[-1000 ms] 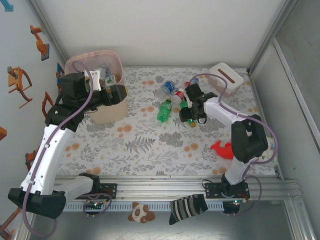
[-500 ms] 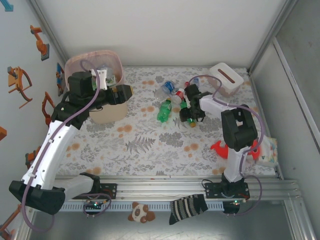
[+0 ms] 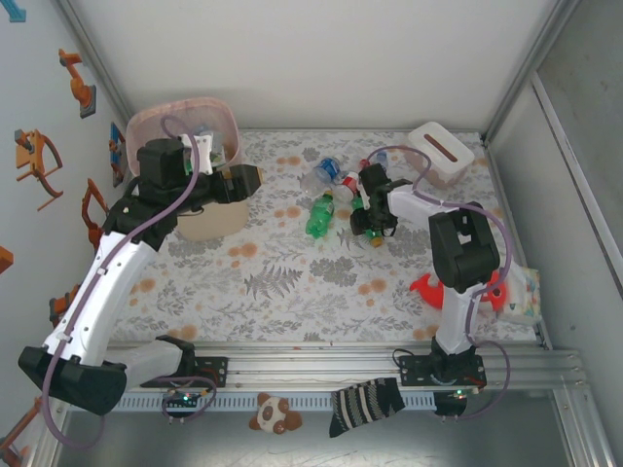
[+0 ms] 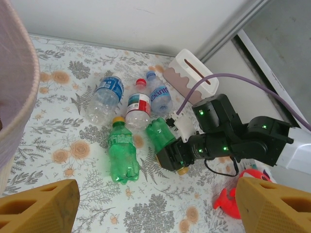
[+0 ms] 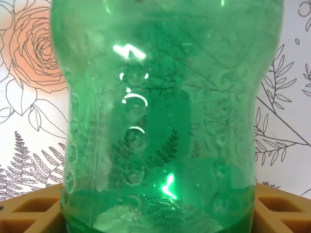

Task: Put the plastic bottles in the bin

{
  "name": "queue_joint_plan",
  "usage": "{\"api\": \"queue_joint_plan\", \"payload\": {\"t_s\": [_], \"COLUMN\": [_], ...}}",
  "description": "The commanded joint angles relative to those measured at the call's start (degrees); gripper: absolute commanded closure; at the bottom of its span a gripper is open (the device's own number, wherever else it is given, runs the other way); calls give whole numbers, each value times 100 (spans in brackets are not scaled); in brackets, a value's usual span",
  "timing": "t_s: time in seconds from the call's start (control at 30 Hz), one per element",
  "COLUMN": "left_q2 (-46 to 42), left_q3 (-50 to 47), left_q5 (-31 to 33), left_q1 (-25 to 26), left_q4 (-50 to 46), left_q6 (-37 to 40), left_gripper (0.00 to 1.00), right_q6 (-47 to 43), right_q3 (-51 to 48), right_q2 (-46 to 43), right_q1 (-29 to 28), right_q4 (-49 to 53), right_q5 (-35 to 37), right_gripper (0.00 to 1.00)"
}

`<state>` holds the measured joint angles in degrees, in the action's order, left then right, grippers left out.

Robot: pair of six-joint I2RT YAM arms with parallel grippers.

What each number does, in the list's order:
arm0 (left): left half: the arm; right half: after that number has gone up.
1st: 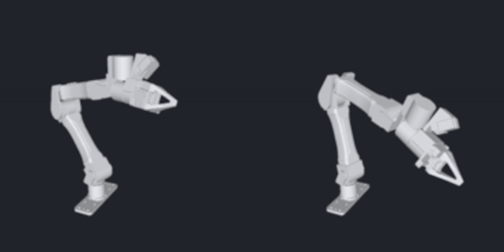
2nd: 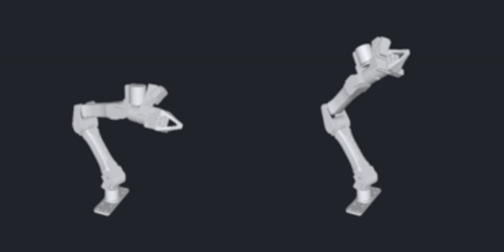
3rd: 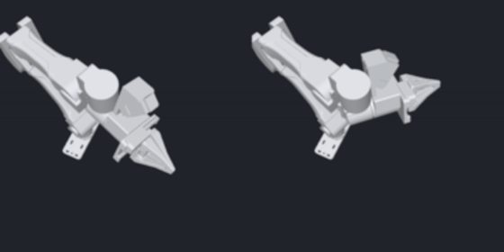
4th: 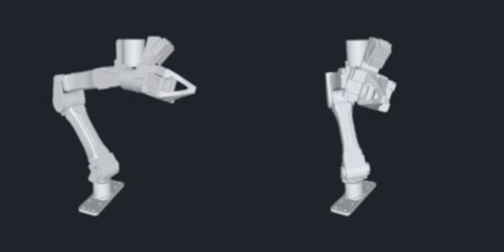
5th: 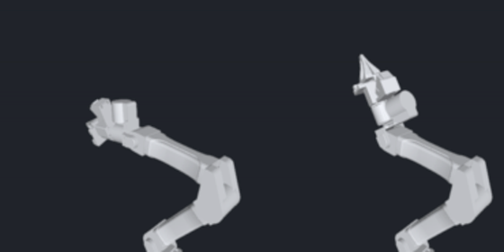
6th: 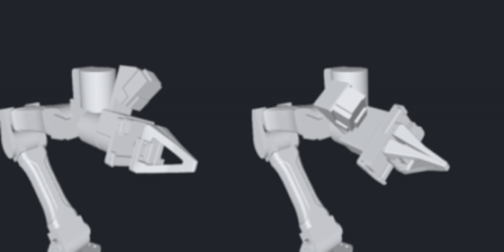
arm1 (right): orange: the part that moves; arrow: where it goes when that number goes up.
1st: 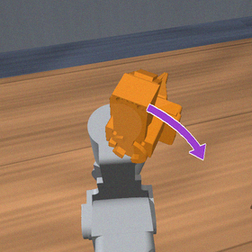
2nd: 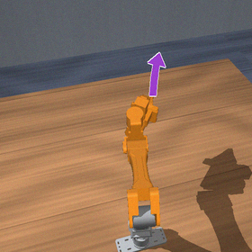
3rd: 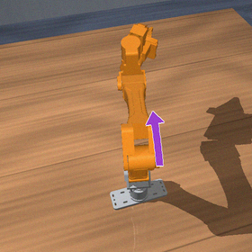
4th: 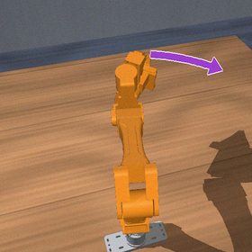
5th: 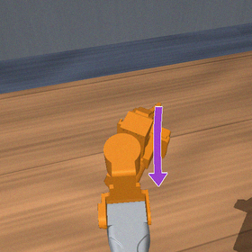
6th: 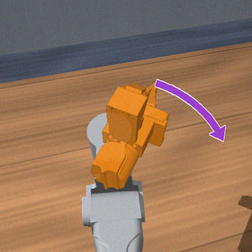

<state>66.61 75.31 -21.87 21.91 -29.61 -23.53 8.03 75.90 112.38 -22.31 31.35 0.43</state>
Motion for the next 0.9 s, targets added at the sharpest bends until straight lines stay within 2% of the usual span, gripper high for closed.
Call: {"api": "queue_joint_plan", "payload": {"t_s": [0.0, 0.3, 0.57, 0.87], "left_q2": [34, 1, -117, -461], "left_q3": [183, 142, 56, -353], "left_q5": [-1, -163, -600, -1366], "left_q1": [67, 198, 374, 644], "left_q4": [165, 502, 1187, 2696], "left_q6": [7, 66, 240, 432], "left_gripper": [17, 16, 16, 16], "right_q6": [32, 225, 320, 187], "right_q3": [-113, -640, -963, -800], "right_q2": [-303, -1509, -3076, -4312], "right_q1": [32, 24, -34, -407], "right_q4": [-46, 66, -60, -449], "right_q5": [-42, -383, -1788, -3080], "right_gripper": [36, 39, 41, 43]}}
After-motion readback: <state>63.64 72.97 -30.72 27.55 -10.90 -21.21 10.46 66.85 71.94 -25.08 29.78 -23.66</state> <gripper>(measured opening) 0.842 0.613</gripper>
